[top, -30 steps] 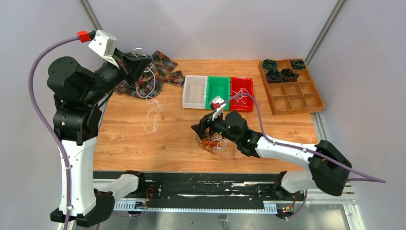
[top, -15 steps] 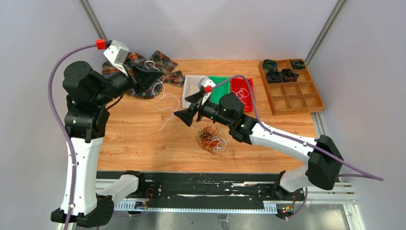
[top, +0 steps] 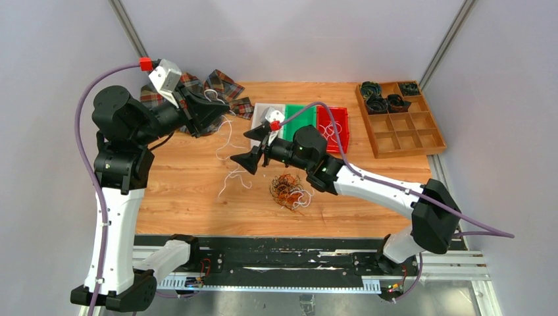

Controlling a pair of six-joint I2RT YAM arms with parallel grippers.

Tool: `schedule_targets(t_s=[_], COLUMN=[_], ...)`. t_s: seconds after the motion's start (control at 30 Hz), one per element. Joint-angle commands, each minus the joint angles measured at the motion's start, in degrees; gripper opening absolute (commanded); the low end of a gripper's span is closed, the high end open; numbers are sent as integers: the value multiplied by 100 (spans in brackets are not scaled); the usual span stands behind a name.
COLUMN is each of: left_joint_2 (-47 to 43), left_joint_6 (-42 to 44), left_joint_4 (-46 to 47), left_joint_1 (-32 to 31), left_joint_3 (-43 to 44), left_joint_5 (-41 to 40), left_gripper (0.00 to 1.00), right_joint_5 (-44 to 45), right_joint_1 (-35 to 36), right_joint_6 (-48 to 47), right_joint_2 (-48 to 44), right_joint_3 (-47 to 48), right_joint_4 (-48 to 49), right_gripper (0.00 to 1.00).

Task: Untangle the cables
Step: Place the cable in the bin.

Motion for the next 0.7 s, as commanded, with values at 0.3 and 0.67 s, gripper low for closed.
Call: schedule_targets(t_s=[0.3, 0.67], left_joint_2=[-65, -34], left_joint_6=[-146, -102], left_joint_4=[100, 38], left_joint_1=[-112, -135], left_joint_3=[36, 98], left_joint_5=[490, 519], left_gripper=[1, 1], right_joint_5=[-3046, -4375], right_joint_1=[-773, -712], right_joint_6=[749, 1990], right_joint_2=[681, 1343], right_joint_3=[1111, 1572], right_joint_4=[235, 1228], right_gripper=[86, 87])
